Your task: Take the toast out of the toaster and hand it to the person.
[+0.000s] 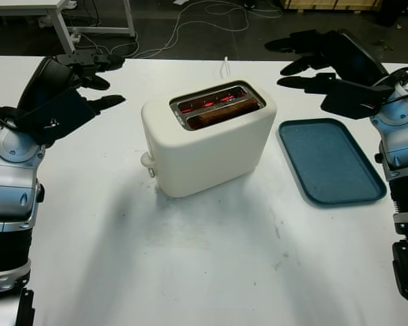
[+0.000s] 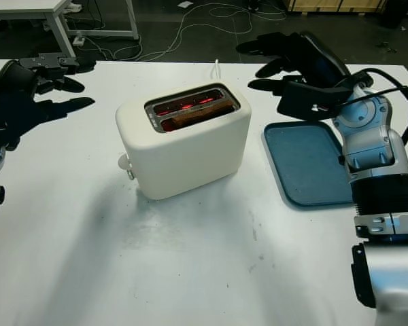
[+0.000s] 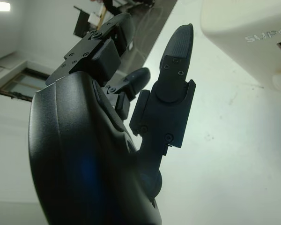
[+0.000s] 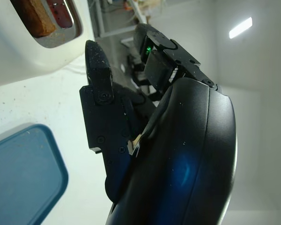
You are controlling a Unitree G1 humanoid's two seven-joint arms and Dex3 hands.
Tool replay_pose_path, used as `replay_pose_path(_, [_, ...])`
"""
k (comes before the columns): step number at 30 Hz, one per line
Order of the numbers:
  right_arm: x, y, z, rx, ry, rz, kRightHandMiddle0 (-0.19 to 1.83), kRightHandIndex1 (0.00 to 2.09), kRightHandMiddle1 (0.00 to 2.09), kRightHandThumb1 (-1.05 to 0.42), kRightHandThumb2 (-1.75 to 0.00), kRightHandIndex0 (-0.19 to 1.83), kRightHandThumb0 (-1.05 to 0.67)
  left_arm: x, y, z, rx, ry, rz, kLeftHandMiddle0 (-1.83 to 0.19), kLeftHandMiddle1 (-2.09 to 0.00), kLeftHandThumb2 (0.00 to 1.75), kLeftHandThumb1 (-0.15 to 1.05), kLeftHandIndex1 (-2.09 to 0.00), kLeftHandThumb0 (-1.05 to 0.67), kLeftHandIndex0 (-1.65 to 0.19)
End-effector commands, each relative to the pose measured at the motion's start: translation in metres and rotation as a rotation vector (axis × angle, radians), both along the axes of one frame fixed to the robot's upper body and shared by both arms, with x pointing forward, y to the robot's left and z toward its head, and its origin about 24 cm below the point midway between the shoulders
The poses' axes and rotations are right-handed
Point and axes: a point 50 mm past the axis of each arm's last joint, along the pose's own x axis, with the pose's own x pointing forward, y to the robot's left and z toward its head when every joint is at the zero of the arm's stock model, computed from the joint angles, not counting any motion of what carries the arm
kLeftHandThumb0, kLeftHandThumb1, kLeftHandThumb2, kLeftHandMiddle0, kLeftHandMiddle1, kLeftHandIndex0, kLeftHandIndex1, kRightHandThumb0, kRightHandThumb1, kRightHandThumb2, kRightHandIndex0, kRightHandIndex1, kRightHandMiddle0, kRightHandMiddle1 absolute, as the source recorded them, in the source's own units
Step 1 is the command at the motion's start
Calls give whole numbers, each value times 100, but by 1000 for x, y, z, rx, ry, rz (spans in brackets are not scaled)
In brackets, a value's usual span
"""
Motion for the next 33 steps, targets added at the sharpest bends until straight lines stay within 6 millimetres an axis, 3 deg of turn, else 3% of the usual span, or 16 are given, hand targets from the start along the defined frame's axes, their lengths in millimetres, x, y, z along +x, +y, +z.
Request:
replay_pose_path(1, [0, 1, -2, -5, -3, 12, 70, 115, 0, -92, -9, 60, -35, 1, -3, 5, 1, -23, -18, -36, -91, 0, 88, -13, -50, -65])
replay_pose_path(3, [1, 1, -3, 14, 8, 16, 67, 94, 0, -92, -9, 50, -32, 1, -3, 5, -6, -20, -19, -36, -92, 0, 88, -13, -51, -65])
replay_pose_path(6, [1, 1, -2, 9, 14, 11, 65, 68, 0, -92, -9, 53, -31, 2, -3, 5, -4, -25, -18, -36, -92, 0, 88, -14, -51, -65])
replay_pose_path(8, [1, 0, -3, 8, 10, 18, 65, 82, 0, -92, -8, 64, -33, 2, -4, 5, -14, -25, -23, -35, -92, 0, 88, -14, -50, -65])
replay_pose_path(9, [2, 0, -3, 14, 14, 18, 65, 89, 0, -92, -8, 61, -33, 2, -4, 5, -12, -22, -22, -35, -93, 0, 88, -14, -50, -65])
replay_pose_path(13, [1, 1, -2, 15, 13, 19, 65, 85, 1, -92, -9, 53, -33, 0, -3, 7, 1, -23, -8, -35, -93, 0, 88, -14, -54, -64])
replay_pose_path(16, [1, 1, -2, -8, 1, 8, 65, 86, 1, -92, -10, 68, -37, 0, -3, 7, 9, -27, -8, -34, -92, 0, 88, -14, -54, -64])
replay_pose_path(18, [1, 1, -3, -6, -2, 12, 66, 100, 1, -92, -10, 72, -39, 0, -2, 8, 12, -30, -9, -35, -92, 0, 88, -14, -53, -64])
replay_pose_path(19, [2, 1, -4, -1, -5, 17, 66, 119, 1, -92, -9, 70, -40, 0, -3, 8, 14, -29, -6, -35, -91, 0, 88, -14, -54, -64])
replay_pose_path(20, [2, 1, -4, 5, -6, 20, 66, 123, 1, -92, -9, 65, -39, 0, -3, 8, 12, -29, -6, -35, -91, 0, 88, -14, -53, -64])
replay_pose_path(24, [2, 0, -5, 24, 13, 26, 66, 98, 0, -92, -10, 38, -36, 0, -3, 8, 15, -32, -8, -36, -90, 0, 88, -14, -52, -64])
replay_pose_path(29, [1, -1, -5, -6, -8, 17, 66, 98, 1, -92, -11, 63, -40, 1, -4, 7, 9, -24, -13, -36, -90, 0, 88, -15, -52, -64])
replay_pose_path(33, [1, -1, -3, -5, -2, 16, 66, 88, 0, -92, -9, 56, -36, 2, -5, 7, 11, -27, -13, -37, -90, 0, 87, -15, -53, -64])
